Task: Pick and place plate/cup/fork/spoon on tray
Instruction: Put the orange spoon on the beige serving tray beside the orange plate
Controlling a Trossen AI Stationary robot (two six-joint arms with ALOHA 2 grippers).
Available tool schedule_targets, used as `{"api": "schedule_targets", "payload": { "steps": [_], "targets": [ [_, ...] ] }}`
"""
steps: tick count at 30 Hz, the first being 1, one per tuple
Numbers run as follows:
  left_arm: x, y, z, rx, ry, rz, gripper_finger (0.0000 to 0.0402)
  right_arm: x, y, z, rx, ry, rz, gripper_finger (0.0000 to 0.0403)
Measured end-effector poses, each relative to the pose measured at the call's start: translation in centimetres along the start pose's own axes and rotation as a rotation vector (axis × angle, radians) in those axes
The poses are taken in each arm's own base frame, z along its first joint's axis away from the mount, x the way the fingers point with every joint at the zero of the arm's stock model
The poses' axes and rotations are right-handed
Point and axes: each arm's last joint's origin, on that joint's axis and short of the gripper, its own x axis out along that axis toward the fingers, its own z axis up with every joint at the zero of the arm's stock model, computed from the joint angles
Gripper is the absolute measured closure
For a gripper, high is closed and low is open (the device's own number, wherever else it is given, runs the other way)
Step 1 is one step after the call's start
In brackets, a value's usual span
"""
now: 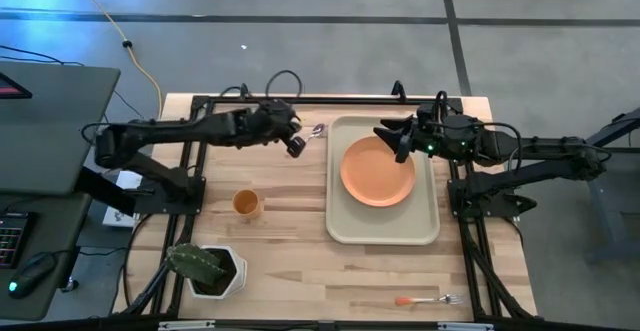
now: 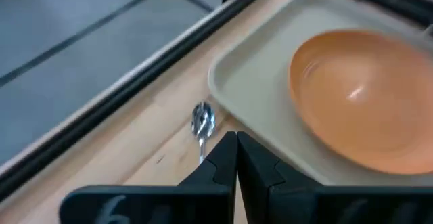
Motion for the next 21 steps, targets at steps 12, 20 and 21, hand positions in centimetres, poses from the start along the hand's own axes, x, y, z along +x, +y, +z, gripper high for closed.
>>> {"api": "schedule_targets", "payload": {
  "steps": [12,20,21],
  "targets": [
    [10.1,-0.1,0.3,0.16,0.294,-0.018,0.0259,0.0,0.0,0.0,0.001,0.002,0.002,0.0171],
    [14.8,0.1,-0.9,0.269,0.542,-0.122,0.0187,0.0,0.0,0.0,0.024,0.002,0.001,0.0171],
    [15.3,0.1,-1.0,0.271,0.55,-0.12,0.0187,0.0,0.0,0.0,0.026,0.002,0.001,0.0171]
  ]
}}
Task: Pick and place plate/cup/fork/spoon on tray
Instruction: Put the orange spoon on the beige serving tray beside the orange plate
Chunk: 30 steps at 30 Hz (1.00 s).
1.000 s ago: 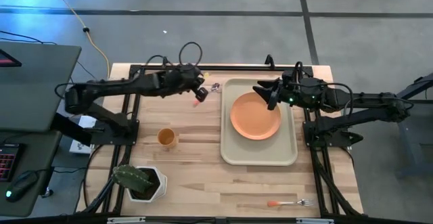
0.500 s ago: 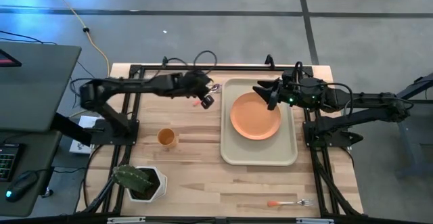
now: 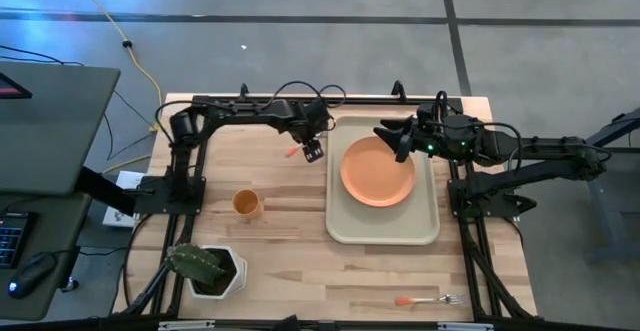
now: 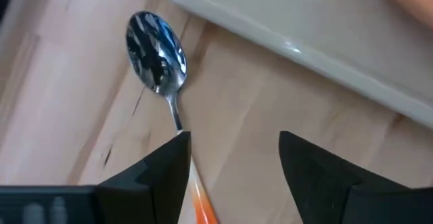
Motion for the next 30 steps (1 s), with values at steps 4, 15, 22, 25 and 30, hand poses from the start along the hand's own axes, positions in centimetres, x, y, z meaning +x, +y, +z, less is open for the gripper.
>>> {"api": "schedule_targets", "payload": {
  "steps": [4,15,22,25,30],
  "targets": [
    [1.1,0.2,0.3,0.016,0.013,-0.011,0.0188,0.0,0.0,0.0,0.001,0.0,0.0,0.0171],
    [2.2,1.6,0.0,-0.027,0.051,0.118,0.019,0.2,0.0,-0.1,0.0,0.006,-0.007,0.0171],
    [3.3,1.9,-0.2,-0.039,0.067,0.1,0.019,1.1,0.0,-0.7,-0.009,0.025,-0.019,0.0171],
    [3.8,1.9,-0.4,-0.045,0.093,0.089,0.019,1.5,0.1,-0.9,-0.01,0.028,-0.019,0.0171],
    [4.3,1.9,-0.5,-0.043,0.114,0.086,0.0202,1.6,0.1,-0.9,0.016,0.023,-0.016,0.0171]
  ]
}}
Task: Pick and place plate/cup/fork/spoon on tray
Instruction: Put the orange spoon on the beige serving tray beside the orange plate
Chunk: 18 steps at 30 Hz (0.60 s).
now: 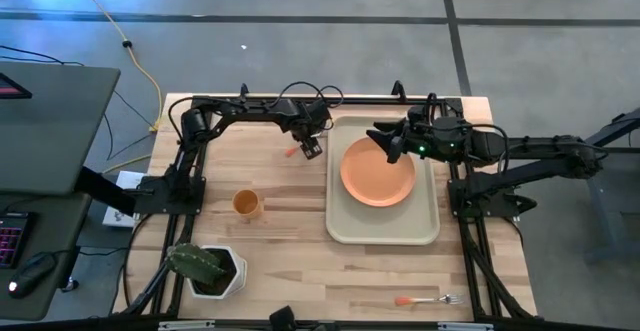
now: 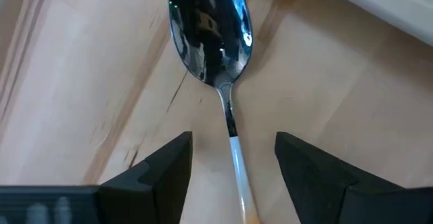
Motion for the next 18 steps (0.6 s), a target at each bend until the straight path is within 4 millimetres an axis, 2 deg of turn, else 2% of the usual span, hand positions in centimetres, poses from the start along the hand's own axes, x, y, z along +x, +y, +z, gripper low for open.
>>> {"api": "schedule_targets", "payload": {
  "steps": [3,8,9,18],
  "targets": [
    [0.0,-0.1,0.0,0.003,0.002,-0.004,0.0244,0.0,0.0,0.0,0.017,-0.004,0.003,0.0171],
    [-0.1,-0.8,-0.1,0.034,0.001,-0.01,0.0373,0.0,0.1,0.2,0.025,-0.013,0.014,0.0171],
    [-0.1,-0.9,-0.1,0.038,0.002,-0.008,0.0385,0.0,0.1,0.2,0.025,-0.013,0.014,0.0171],
    [-0.8,-1.3,-0.1,0.052,-0.006,0.008,0.0396,0.0,0.1,0.2,0.026,-0.014,0.016,0.0171]
  ]
}}
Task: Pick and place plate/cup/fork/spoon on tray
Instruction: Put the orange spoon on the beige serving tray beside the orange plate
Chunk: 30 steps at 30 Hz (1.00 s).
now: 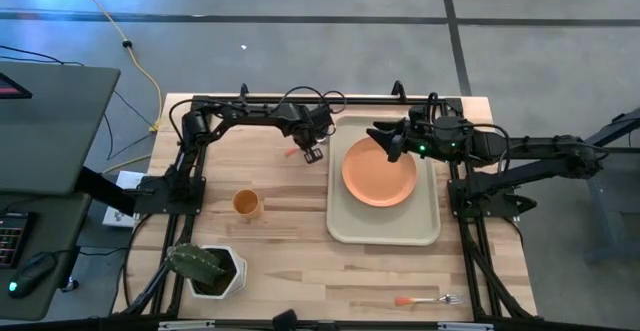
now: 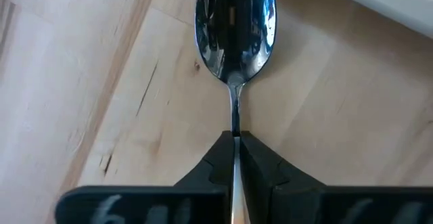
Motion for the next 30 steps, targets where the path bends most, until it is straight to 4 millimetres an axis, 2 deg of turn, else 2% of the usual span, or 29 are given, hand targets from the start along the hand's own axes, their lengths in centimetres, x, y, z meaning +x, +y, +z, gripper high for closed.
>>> {"api": "schedule_targets", "payload": {
  "steps": [10,15,19,25,30],
  "targets": [
    [-4.0,1.7,0.4,-0.014,-0.094,0.042,0.0399,0.0,0.0,0.0,0.0,0.0,0.003,0.0171],
    [-7.1,2.8,0.4,-0.027,-0.173,0.047,0.04,0.0,0.1,0.1,0.003,-0.006,0.008,0.0171],
    [-11.0,3.1,0.0,-0.038,-0.271,0.05,0.0401,0.0,0.1,0.1,0.006,-0.013,0.012,0.0171],
    [-16.1,1.7,-1.1,-0.002,-0.387,0.106,0.0401,0.0,0.1,0.2,0.001,-0.02,0.007,0.0171],
    [-18.5,-1.0,-2.2,0.013,-0.428,0.063,0.0401,-0.3,0.4,0.7,-0.037,-0.062,0.035,0.0171]
  ]
}}
